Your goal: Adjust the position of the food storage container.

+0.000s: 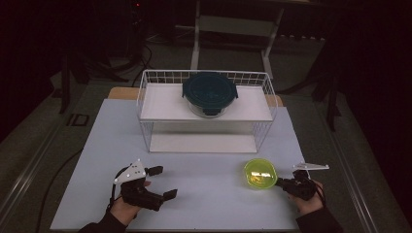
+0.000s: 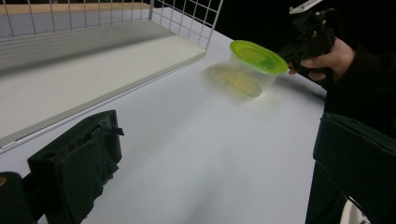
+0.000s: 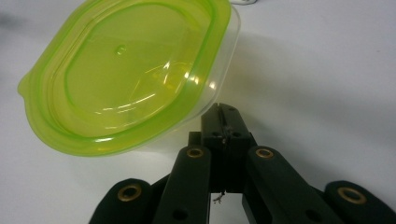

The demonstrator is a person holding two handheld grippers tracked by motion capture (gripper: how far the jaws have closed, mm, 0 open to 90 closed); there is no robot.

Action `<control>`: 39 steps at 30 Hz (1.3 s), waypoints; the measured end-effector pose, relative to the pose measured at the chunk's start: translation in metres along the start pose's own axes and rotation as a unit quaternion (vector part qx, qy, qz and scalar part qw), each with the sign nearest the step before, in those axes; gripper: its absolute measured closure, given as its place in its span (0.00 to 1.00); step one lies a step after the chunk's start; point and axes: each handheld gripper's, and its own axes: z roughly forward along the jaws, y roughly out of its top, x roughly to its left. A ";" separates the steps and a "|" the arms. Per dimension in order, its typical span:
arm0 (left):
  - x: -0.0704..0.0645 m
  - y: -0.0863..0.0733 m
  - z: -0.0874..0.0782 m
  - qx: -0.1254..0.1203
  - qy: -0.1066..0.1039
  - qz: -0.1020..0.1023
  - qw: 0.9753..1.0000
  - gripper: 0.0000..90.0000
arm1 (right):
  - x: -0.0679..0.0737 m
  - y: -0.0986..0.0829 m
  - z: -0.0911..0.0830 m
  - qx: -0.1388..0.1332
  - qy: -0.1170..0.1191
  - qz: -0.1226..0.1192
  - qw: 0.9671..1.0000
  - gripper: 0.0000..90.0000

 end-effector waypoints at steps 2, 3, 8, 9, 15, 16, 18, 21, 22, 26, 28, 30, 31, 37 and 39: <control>0.000 0.000 0.000 -0.001 0.000 0.000 1.000 0.01 | 0.000 0.000 0.001 0.000 0.005 0.002 1.000 1.00; 0.000 0.000 0.000 0.001 0.000 0.000 1.000 0.01 | 0.001 0.001 0.002 0.002 0.007 0.002 1.000 1.00; 0.000 0.000 0.001 0.002 -0.002 0.001 1.000 0.01 | 0.005 0.003 0.007 0.008 0.014 -0.002 1.000 1.00; 0.000 0.000 0.001 0.003 -0.002 0.001 1.000 0.01 | 0.006 0.004 0.009 0.009 0.017 -0.004 1.000 1.00; 0.000 0.000 0.001 0.001 -0.003 0.001 1.000 0.01 | 0.014 0.010 0.017 0.019 0.028 -0.012 0.999 1.00; 0.000 0.000 0.001 0.003 -0.002 0.002 1.000 0.01 | 0.016 0.011 0.019 0.018 0.029 -0.013 0.999 1.00; -0.001 0.000 0.001 0.002 -0.003 0.001 1.000 0.01 | 0.019 0.014 0.021 0.019 0.032 -0.018 0.999 1.00; -0.001 0.000 0.000 0.000 -0.003 0.002 1.000 0.01 | 0.023 0.018 0.025 0.022 0.036 -0.022 0.999 1.00; -0.001 0.000 0.000 -0.001 -0.003 0.002 1.000 0.01 | 0.024 0.019 0.027 0.023 0.037 -0.023 0.999 1.00; -0.001 0.000 0.000 0.001 -0.004 0.001 1.000 0.01 | 0.030 0.023 0.034 0.029 0.044 -0.030 0.998 1.00; -0.001 0.000 0.000 0.001 -0.005 0.002 1.000 0.01 | 0.033 0.024 0.038 0.032 0.046 -0.032 0.998 1.00; -0.001 0.000 0.001 0.001 -0.006 0.002 1.000 0.01 | 0.035 0.026 0.041 0.033 0.048 -0.034 0.998 1.00; -0.001 0.000 0.001 0.001 -0.007 0.002 1.000 0.01 | 0.037 0.027 0.043 0.035 0.050 -0.036 0.997 1.00; -0.002 0.000 0.001 0.003 -0.007 0.003 1.000 0.01 | 0.043 0.031 0.049 0.035 0.054 -0.043 0.997 1.00; -0.002 0.000 0.001 0.002 -0.006 0.004 1.000 0.01 | 0.042 0.032 0.048 0.033 0.051 -0.042 0.997 1.00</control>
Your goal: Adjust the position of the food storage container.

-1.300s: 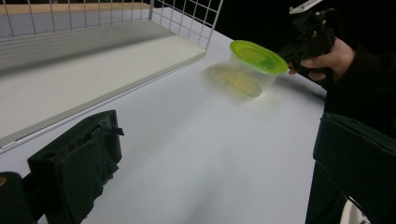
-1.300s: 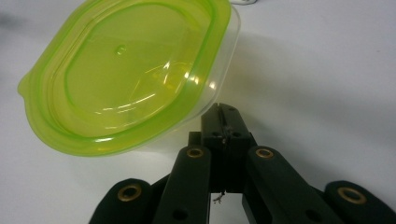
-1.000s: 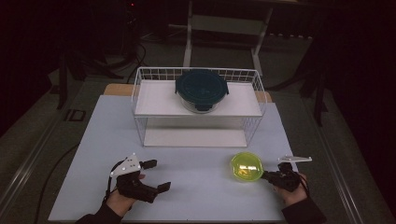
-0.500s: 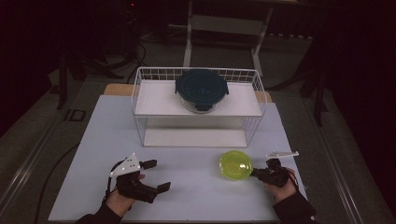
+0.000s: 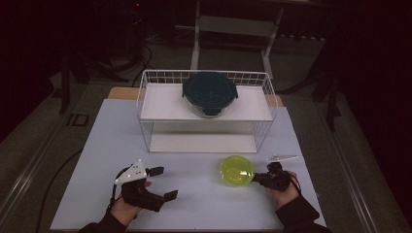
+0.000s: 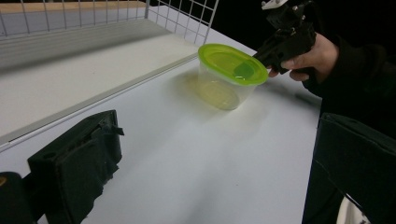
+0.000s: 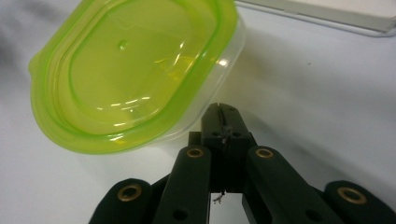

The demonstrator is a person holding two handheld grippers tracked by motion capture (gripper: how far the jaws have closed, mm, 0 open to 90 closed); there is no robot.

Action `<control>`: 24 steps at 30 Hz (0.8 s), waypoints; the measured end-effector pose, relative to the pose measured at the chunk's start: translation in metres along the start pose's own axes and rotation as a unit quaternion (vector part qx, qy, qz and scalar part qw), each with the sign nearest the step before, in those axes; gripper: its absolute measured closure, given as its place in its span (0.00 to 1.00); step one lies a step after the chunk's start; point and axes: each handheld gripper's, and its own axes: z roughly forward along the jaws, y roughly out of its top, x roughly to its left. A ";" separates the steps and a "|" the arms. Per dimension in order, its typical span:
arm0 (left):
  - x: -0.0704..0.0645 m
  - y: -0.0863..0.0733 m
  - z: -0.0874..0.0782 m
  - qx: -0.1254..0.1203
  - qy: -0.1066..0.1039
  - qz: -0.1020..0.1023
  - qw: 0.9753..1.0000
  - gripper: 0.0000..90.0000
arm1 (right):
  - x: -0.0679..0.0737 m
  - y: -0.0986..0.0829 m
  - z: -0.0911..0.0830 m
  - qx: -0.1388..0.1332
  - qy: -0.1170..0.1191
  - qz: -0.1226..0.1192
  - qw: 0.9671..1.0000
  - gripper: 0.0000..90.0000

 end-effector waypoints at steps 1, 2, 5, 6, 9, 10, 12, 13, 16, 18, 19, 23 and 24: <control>0.000 0.000 0.000 0.000 0.000 0.000 1.000 0.01 | -0.001 0.000 -0.001 -0.002 -0.004 0.003 1.000 1.00; 0.000 0.000 0.000 0.000 0.001 0.001 1.000 0.01 | -0.002 0.000 -0.002 -0.002 -0.006 0.005 1.000 1.00; 0.000 0.000 -0.001 -0.002 0.001 0.000 1.000 0.01 | -0.004 -0.001 -0.002 -0.004 -0.004 0.010 1.000 1.00; 0.000 0.001 -0.001 -0.001 0.001 0.002 1.000 0.01 | -0.004 -0.001 -0.001 -0.001 -0.004 0.009 1.000 1.00; -0.001 0.001 0.000 0.001 -0.001 0.004 1.000 0.01 | -0.002 0.000 0.002 0.002 0.000 0.007 1.000 1.00; -0.002 0.001 0.000 0.001 -0.001 0.006 1.000 0.01 | -0.001 0.001 0.003 0.003 0.005 0.007 1.000 1.00; -0.002 0.001 0.001 0.002 -0.002 0.006 1.000 0.01 | 0.000 0.002 0.005 0.006 0.006 0.003 1.000 1.00; -0.002 0.000 0.001 0.002 -0.002 0.005 1.000 0.01 | 0.001 0.003 0.006 0.006 0.009 0.002 1.000 1.00; -0.001 0.000 0.001 0.002 -0.001 0.005 1.000 0.01 | 0.002 0.005 0.010 0.008 0.012 0.003 1.000 1.00; -0.001 0.001 0.000 0.002 -0.001 0.004 1.000 0.01 | 0.002 0.006 0.012 0.008 0.014 0.001 1.000 1.00; -0.001 0.001 0.000 0.001 -0.001 0.004 1.000 0.01 | 0.003 0.008 0.013 0.008 0.015 0.002 1.000 1.00; -0.002 0.001 0.000 0.001 -0.002 0.005 1.000 0.01 | 0.008 0.013 0.018 0.011 0.019 -0.005 1.000 1.00; -0.002 0.001 0.000 0.002 -0.002 0.005 1.000 0.01 | 0.009 0.014 0.020 0.012 0.020 -0.006 1.000 1.00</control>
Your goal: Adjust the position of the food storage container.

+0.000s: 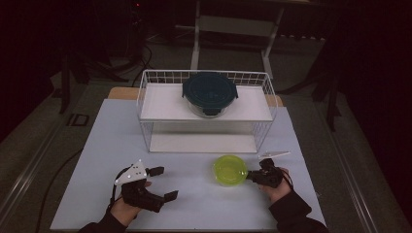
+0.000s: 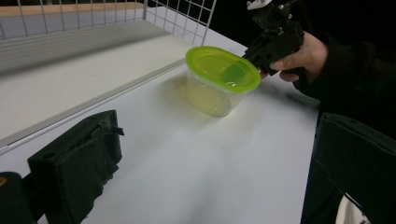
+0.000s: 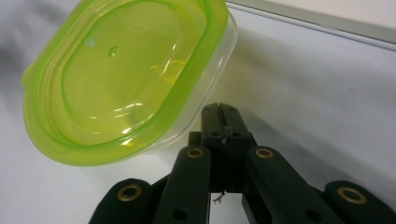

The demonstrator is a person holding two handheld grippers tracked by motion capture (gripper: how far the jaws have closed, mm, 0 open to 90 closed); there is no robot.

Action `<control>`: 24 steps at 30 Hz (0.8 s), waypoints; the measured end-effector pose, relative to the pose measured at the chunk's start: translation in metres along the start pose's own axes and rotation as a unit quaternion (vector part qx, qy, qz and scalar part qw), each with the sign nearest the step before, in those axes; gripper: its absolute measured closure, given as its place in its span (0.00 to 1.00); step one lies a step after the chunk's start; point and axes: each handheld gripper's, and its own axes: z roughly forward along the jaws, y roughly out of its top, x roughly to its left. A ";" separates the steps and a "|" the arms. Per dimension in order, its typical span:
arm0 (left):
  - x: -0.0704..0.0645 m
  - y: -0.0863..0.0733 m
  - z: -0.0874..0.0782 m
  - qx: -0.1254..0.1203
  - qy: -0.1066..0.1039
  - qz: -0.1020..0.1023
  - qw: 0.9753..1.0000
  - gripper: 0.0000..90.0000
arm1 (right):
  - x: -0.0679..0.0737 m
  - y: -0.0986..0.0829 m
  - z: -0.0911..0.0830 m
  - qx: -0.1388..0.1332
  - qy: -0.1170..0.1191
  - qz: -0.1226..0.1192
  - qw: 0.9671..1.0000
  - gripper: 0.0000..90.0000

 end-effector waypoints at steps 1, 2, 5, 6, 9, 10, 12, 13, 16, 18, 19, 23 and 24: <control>0.000 0.000 0.000 0.000 0.000 0.000 1.000 0.01 | 0.001 0.001 0.002 0.000 0.002 -0.002 1.000 1.00; 0.000 0.000 0.000 0.000 -0.001 0.000 1.000 0.01 | 0.003 0.003 0.004 0.001 0.003 -0.005 1.000 1.00; 0.000 0.000 0.000 -0.001 -0.001 -0.001 1.000 0.01 | 0.006 0.006 0.009 0.002 0.008 -0.009 1.000 1.00; 0.000 0.000 0.000 -0.002 -0.001 -0.002 1.000 0.01 | 0.007 0.007 0.010 0.003 0.009 -0.011 1.000 1.00; 0.000 0.000 0.000 -0.001 -0.001 -0.002 1.000 0.01 | 0.010 0.009 0.013 0.003 0.012 -0.012 1.000 1.00; 0.000 0.000 0.000 -0.002 -0.001 -0.002 1.000 0.01 | 0.013 0.012 0.016 0.003 0.018 -0.012 1.000 1.00; 0.000 0.000 0.000 -0.001 -0.001 0.000 1.000 0.01 | 0.015 0.014 0.020 0.005 0.020 -0.016 1.000 1.00; 0.000 0.000 0.000 -0.001 -0.001 0.000 1.000 0.01 | 0.016 0.015 0.022 0.007 0.020 -0.018 1.000 1.00; 0.000 0.001 -0.001 -0.004 -0.001 -0.001 1.000 0.01 | 0.020 0.017 0.028 0.013 0.025 -0.021 0.999 1.00; 0.000 0.001 -0.001 -0.005 -0.001 -0.001 1.000 0.01 | 0.023 0.018 0.031 0.015 0.028 -0.023 0.999 1.00; 0.000 0.001 -0.001 -0.006 -0.002 -0.002 1.000 0.01 | 0.024 0.019 0.033 0.016 0.030 -0.025 0.999 1.00; 0.000 0.001 -0.001 -0.004 -0.003 0.001 1.000 0.01 | 0.030 0.021 0.039 0.021 0.034 -0.030 0.999 1.00; 0.000 0.001 -0.001 -0.004 -0.003 0.001 1.000 0.01 | 0.031 0.022 0.041 0.022 0.035 -0.031 0.999 1.00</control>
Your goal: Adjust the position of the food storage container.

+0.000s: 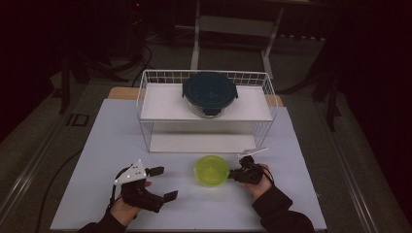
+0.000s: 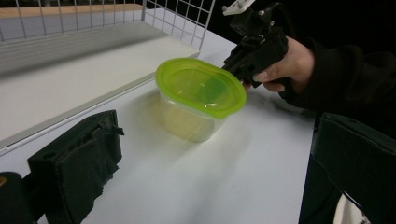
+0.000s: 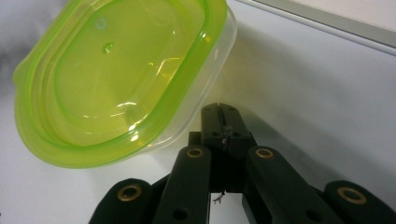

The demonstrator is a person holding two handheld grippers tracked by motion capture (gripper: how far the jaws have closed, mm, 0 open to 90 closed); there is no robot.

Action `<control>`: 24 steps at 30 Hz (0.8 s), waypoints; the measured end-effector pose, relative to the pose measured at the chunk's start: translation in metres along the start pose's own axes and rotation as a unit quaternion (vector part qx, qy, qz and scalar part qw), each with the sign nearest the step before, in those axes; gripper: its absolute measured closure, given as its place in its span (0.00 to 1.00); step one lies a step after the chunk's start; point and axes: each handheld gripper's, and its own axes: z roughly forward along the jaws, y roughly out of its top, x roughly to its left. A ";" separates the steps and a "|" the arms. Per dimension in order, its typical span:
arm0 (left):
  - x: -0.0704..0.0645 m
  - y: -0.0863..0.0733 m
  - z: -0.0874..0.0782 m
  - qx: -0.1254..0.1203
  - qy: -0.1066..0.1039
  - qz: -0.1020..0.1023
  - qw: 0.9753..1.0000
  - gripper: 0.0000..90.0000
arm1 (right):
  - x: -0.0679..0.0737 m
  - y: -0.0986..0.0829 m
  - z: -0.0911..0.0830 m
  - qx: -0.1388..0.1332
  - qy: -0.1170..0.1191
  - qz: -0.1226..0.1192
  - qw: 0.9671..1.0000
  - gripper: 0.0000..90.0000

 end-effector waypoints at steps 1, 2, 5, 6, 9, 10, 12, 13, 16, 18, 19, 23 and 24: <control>0.000 0.000 0.000 0.000 0.000 0.000 1.000 0.01 | 0.001 0.001 0.002 0.002 0.001 -0.001 1.000 1.00; 0.000 0.000 0.000 0.000 0.000 0.000 1.000 0.01 | 0.001 0.001 0.002 0.002 0.001 -0.001 1.000 1.00; 0.000 0.000 0.000 -0.001 0.000 -0.001 1.000 0.01 | 0.004 0.004 0.009 0.005 0.006 -0.004 1.000 1.00; 0.000 0.000 0.000 -0.001 0.000 -0.002 1.000 0.01 | 0.005 0.004 0.010 0.007 0.009 -0.004 1.000 1.00; 0.000 0.000 0.000 -0.001 0.000 -0.002 1.000 0.01 | 0.009 0.006 0.014 0.010 0.011 -0.006 1.000 1.00; 0.000 0.000 -0.001 -0.002 0.000 -0.002 1.000 0.01 | 0.010 0.007 0.015 0.010 0.013 -0.005 1.000 1.00; 0.000 0.001 -0.001 -0.002 -0.001 -0.003 1.000 0.01 | 0.013 0.008 0.018 0.013 0.015 -0.005 1.000 1.00; 0.001 0.001 -0.001 -0.002 -0.001 -0.002 1.000 0.01 | 0.014 0.008 0.019 0.013 0.017 -0.007 1.000 1.00; 0.001 0.000 -0.001 -0.002 -0.001 -0.003 1.000 0.01 | 0.018 0.010 0.024 0.017 0.021 -0.009 1.000 1.00; 0.001 0.000 -0.001 -0.002 -0.001 -0.003 1.000 0.01 | 0.020 0.010 0.027 0.019 0.022 -0.013 0.999 1.00; 0.001 0.000 -0.001 -0.003 -0.001 -0.003 1.000 0.01 | 0.021 0.010 0.028 0.020 0.025 -0.014 0.999 1.00; 0.001 0.000 -0.001 -0.002 -0.003 -0.004 1.000 0.01 | 0.024 0.012 0.032 0.021 0.030 -0.017 0.999 1.00; 0.001 0.000 -0.001 -0.003 -0.003 -0.005 1.000 0.01 | 0.025 0.012 0.032 0.020 0.031 -0.015 0.999 1.00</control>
